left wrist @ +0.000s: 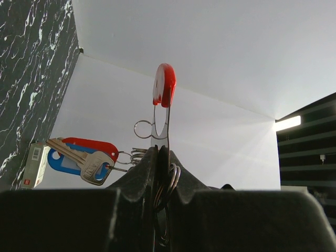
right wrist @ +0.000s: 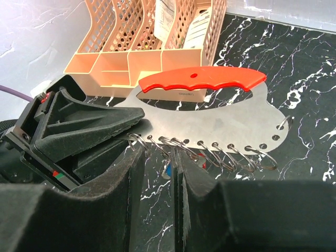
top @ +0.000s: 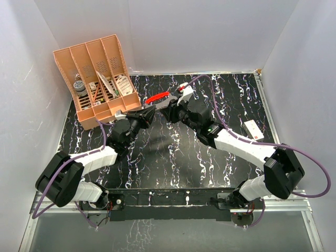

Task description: Put the keys on the keyring

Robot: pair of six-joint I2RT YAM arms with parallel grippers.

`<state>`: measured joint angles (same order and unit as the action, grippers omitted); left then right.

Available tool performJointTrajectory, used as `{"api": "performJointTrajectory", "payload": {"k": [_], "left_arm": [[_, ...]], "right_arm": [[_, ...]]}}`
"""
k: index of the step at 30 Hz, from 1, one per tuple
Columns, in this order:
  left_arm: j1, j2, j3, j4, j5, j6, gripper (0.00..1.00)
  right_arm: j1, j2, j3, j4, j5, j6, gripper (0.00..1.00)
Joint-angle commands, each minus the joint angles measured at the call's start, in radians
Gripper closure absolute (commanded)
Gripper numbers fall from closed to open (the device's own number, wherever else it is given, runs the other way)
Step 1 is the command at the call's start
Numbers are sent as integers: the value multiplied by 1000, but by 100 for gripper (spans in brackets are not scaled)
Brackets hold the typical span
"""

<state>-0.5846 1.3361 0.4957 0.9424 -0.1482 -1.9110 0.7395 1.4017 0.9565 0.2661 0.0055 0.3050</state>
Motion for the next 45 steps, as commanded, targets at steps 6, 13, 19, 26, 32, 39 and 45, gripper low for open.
{"api": "performJointTrajectory", "payload": {"k": [6,13,19,26,32,39,45], "left_arm": [[-5,-24,34,53,11,1,100],[-4,-24,38,51,14,4,100],[-5,-13,39,62,21,1,100],[-5,-6,46,35,23,13,100],[-4,16,77,-39,35,57,100],[-6,28,129,-151,47,127,100],[-5,72,171,-222,69,179,100]], "right_arm": [[-4,29,76,47,48,-19,76],[-4,31,67,61,47,-25,82],[-4,31,71,71,55,-39,86],[-4,11,70,81,61,-85,99],[-4,-17,87,43,65,-123,100],[-1,-46,121,-20,58,-153,100],[2,-48,145,-60,56,-181,100]]}}
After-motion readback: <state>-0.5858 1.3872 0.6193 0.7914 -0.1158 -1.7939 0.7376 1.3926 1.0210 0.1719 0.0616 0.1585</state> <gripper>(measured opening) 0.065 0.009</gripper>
